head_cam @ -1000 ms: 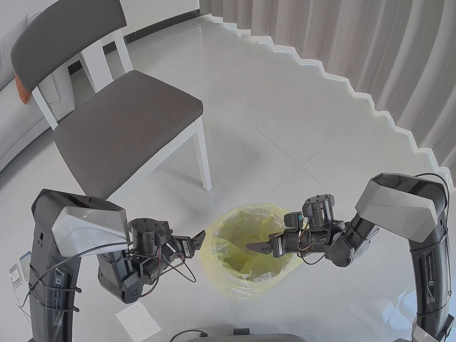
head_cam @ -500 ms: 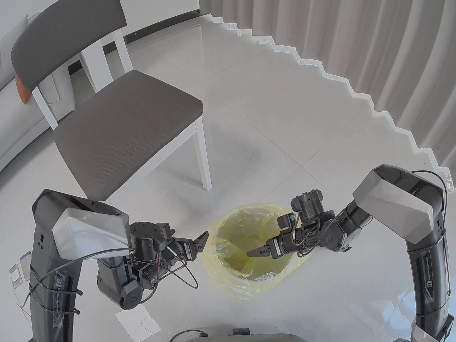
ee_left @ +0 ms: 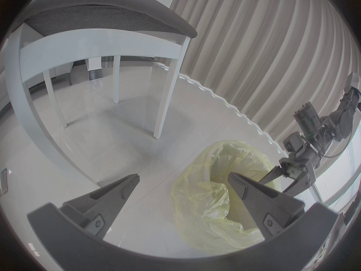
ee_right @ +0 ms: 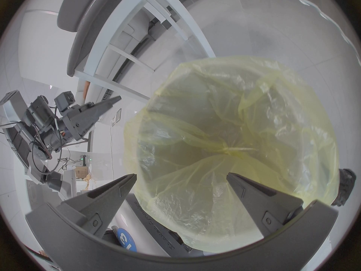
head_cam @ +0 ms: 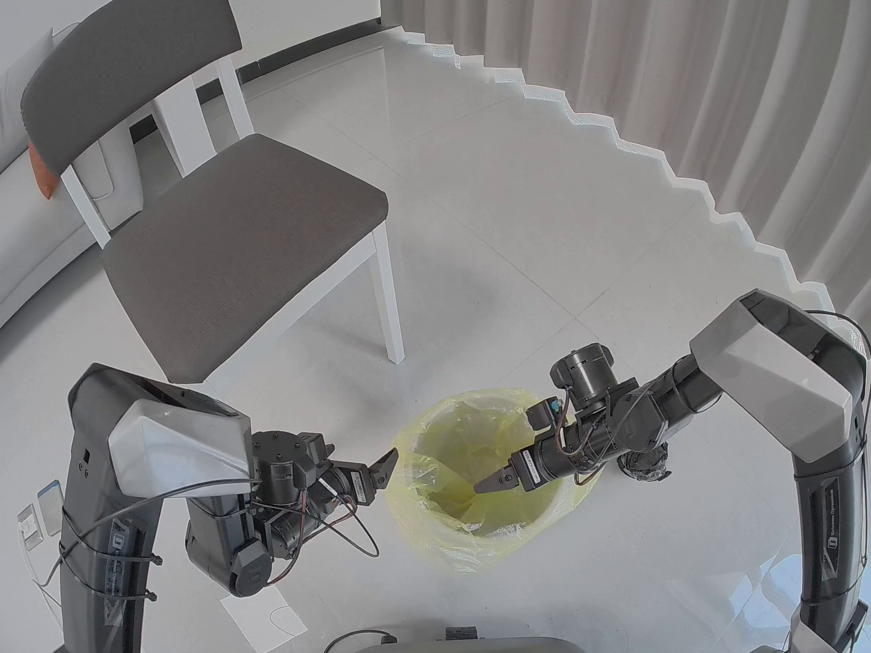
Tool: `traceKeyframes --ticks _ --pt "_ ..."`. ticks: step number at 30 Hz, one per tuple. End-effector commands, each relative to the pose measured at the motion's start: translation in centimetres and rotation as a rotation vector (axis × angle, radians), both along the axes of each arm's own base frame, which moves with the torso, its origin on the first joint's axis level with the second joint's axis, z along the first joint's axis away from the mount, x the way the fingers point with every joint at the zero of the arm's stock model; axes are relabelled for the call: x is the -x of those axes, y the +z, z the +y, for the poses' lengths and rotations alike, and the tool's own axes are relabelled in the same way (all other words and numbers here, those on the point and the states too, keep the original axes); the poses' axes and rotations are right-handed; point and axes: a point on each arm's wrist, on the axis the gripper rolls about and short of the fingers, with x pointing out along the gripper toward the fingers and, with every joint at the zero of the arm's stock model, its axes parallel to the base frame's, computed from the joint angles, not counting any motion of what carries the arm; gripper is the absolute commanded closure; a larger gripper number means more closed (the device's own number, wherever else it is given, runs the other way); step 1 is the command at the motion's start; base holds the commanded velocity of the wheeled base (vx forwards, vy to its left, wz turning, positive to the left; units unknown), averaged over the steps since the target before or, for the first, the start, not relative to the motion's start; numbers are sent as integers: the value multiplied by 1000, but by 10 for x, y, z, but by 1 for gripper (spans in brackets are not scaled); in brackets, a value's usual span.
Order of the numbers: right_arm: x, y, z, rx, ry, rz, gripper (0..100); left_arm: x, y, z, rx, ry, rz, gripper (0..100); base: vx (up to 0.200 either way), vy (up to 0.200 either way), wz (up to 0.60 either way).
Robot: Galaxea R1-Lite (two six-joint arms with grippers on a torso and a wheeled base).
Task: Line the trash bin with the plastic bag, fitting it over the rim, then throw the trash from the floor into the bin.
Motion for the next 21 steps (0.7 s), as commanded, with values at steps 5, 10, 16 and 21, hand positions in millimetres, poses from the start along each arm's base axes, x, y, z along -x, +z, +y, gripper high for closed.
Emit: traceKeyframes --ticks 5,10,16,21 --pt "-4 25 1 -30 1 -71 0 1 -3 1 0 2 4 0 0 0 0" --pt "-13 3 9 -18 6 -48 0 4 -2 -3 1 -9 4 0 0 0 0" --pt "-5 -17 19 49 25 6 0 4 5 -3 9 -6 -15 0 0 0 0" --pt "5 -20 15 127 67 66 0 4 4 -3 7 -7 -12 0 0 0 0"
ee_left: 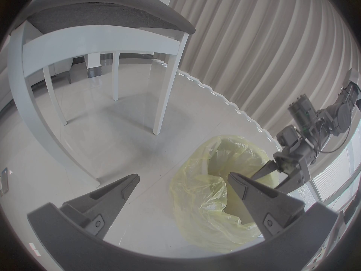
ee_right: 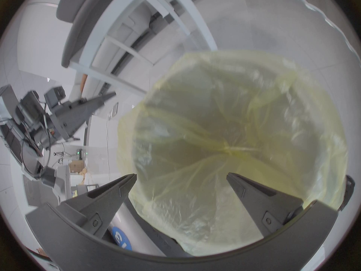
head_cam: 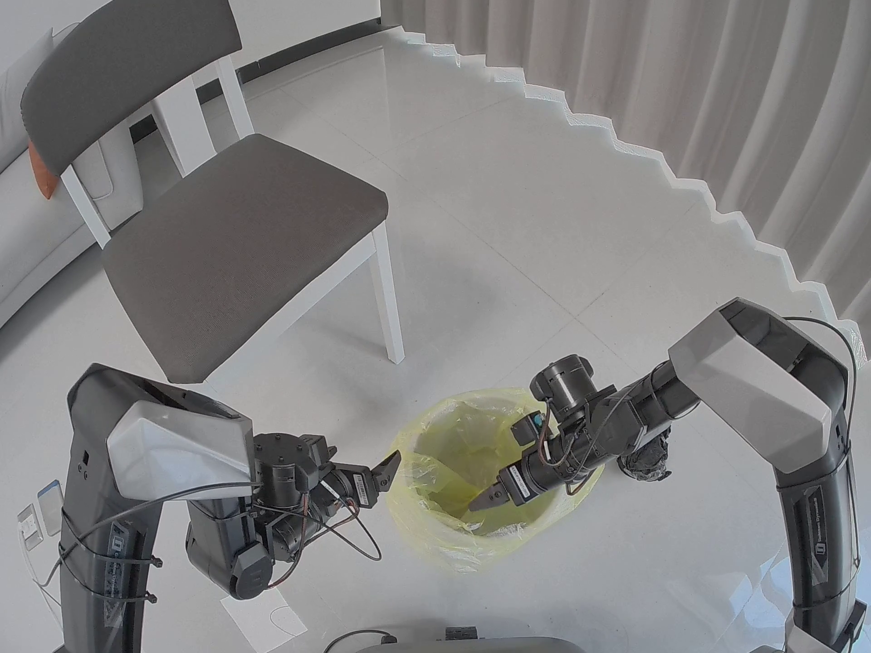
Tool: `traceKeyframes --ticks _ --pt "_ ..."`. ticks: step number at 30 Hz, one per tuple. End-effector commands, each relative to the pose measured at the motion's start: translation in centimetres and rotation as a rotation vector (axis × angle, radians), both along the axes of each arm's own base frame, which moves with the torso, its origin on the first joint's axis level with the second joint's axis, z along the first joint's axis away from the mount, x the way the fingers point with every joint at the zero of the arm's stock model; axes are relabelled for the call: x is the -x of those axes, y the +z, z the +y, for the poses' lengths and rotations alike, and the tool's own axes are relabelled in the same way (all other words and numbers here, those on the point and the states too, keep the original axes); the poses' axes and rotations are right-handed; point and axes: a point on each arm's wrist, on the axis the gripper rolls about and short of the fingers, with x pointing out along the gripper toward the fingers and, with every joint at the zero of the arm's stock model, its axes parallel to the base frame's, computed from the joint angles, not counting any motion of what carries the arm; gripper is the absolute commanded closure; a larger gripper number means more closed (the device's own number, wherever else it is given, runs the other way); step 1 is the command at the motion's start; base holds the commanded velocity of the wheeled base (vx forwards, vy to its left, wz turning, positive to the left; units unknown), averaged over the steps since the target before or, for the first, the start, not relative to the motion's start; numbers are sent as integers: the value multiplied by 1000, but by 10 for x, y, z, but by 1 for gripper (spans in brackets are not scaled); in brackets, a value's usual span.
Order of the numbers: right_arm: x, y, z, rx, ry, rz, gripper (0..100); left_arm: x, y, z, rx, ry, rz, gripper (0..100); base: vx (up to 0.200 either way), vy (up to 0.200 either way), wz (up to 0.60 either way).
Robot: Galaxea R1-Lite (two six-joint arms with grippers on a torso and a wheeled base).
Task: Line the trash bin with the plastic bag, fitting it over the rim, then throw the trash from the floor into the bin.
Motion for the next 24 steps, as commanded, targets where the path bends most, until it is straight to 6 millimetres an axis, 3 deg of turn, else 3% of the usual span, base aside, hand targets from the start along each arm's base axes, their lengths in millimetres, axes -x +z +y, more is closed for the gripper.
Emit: traceKeyframes --ticks 1,7,12,13,15,19,20,24 --pt "6 -7 0 46 26 31 0 0 3 -1 10 -1 -18 0 0 0 0" --pt "18 -2 -2 95 50 40 0 1 0 -1 7 -2 -7 0 0 0 0" --pt "15 7 0 82 50 -1 0 1 -1 -3 7 -7 -7 0 0 0 0" --pt "9 25 2 39 34 -73 0 1 -1 -2 6 -7 -4 0 0 0 0" --pt "6 33 1 22 24 -102 0 2 -2 -3 5 -8 -3 0 0 0 0" --pt "3 71 -10 -30 -23 -182 0 1 -3 -3 3 -9 -2 0 0 0 0" --pt "5 89 -18 -47 -44 -210 0 2 -5 -3 -1 -9 4 0 0 0 0" --pt "9 120 -51 -61 -113 -261 0 4 -25 -1 -33 -9 57 0 0 0 0"
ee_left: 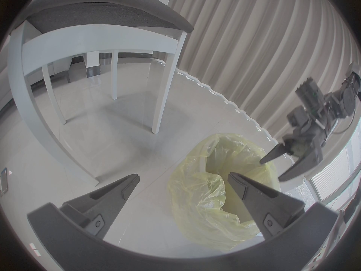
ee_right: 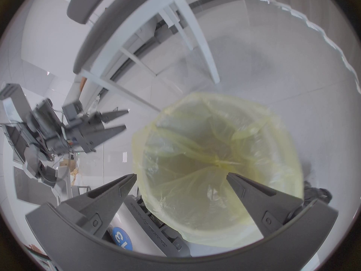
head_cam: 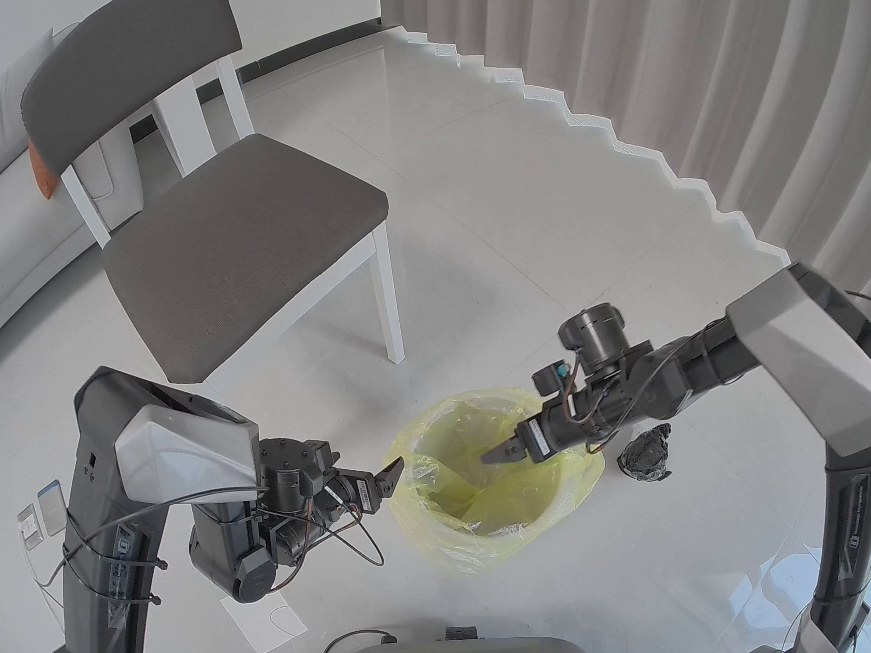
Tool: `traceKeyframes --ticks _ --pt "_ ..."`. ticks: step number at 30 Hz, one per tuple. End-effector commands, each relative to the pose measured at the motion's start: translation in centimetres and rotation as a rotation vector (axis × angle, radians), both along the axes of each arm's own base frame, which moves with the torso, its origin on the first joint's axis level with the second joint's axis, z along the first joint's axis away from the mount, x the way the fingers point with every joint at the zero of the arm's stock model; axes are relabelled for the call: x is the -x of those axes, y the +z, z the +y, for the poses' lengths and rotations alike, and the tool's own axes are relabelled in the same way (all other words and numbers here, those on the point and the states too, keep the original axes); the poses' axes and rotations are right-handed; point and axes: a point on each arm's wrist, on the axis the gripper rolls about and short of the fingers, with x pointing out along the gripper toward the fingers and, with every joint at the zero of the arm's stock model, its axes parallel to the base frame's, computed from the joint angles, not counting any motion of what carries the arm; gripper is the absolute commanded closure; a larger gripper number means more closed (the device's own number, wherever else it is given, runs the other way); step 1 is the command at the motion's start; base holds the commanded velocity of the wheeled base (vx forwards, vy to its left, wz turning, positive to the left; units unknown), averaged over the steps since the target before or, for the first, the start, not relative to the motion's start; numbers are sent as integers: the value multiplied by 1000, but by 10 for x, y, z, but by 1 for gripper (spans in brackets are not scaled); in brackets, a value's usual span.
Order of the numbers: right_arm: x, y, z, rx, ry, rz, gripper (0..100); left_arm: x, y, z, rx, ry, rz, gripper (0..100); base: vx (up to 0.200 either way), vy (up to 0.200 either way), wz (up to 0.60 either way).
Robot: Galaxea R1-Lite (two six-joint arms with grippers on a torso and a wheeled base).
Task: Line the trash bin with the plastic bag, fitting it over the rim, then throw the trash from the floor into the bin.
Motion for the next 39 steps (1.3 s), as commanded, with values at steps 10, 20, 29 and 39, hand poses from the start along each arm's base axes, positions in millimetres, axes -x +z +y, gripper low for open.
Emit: traceKeyframes --ticks 10,20,29,39 --pt "24 91 -115 -44 -244 -163 0 5 -51 5 -78 -1 111 0 0 0 0" --pt "24 89 -153 -18 -322 -165 0 -19 -50 -8 -172 -49 102 0 0 0 0" --pt "7 67 -168 -4 -366 -124 0 -15 -22 19 -128 6 63 0 0 0 0" --pt "-32 -2 -192 80 -414 -13 0 14 22 52 -46 23 13 0 0 0 0"
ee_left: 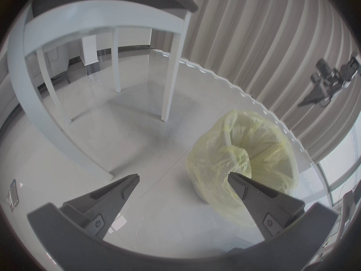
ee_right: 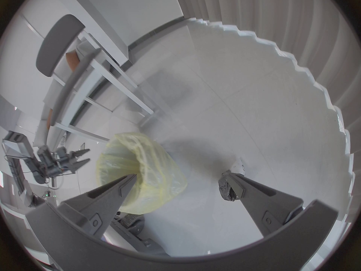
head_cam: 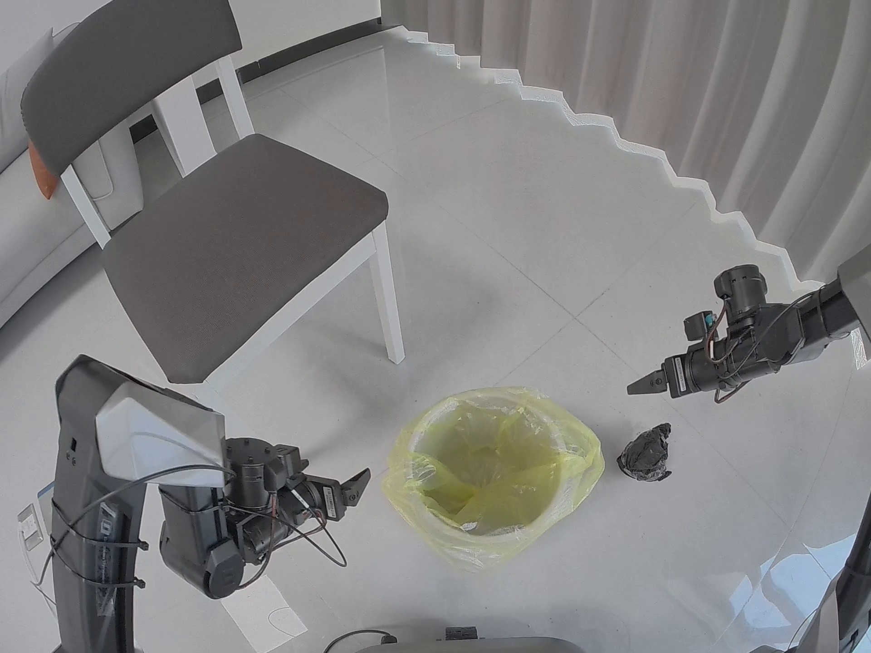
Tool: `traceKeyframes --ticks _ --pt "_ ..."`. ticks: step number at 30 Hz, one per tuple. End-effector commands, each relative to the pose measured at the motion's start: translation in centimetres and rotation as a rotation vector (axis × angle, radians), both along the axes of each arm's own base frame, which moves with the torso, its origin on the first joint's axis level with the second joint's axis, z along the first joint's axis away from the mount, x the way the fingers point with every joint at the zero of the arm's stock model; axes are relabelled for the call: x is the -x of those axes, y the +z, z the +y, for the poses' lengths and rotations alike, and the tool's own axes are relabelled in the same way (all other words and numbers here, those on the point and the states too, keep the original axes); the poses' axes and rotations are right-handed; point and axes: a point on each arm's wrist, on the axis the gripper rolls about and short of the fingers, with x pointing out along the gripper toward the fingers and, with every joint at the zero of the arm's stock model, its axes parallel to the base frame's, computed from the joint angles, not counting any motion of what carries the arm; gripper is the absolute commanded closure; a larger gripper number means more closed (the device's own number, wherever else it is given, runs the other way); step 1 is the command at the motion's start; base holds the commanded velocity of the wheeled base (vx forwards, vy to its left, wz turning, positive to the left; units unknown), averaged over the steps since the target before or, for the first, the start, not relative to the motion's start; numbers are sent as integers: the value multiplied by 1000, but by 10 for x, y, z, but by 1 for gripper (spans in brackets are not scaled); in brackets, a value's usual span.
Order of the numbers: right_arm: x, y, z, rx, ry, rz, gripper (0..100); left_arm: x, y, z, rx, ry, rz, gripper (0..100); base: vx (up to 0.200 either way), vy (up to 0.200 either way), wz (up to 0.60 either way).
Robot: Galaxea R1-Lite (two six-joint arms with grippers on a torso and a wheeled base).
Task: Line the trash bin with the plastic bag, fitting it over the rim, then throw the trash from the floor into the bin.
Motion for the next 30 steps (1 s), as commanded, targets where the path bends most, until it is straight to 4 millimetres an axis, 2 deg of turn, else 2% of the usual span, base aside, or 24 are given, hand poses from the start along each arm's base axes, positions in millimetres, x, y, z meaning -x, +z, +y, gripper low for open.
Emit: traceKeyframes --ticks 1,5,16,20,30 --pt "-22 -52 -18 47 -41 99 0 12 27 15 60 19 -23 0 0 0 0" --pt "-34 -75 -26 92 -69 144 0 13 26 14 71 18 -13 0 0 0 0" --pt "-55 -116 -40 175 -85 229 0 16 26 12 69 16 -9 0 0 0 0" --pt "-64 -128 -42 208 -105 257 0 18 26 13 64 18 -1 0 0 0 0" --pt "-78 -143 -43 218 -105 288 0 19 25 13 61 20 4 0 0 0 0"
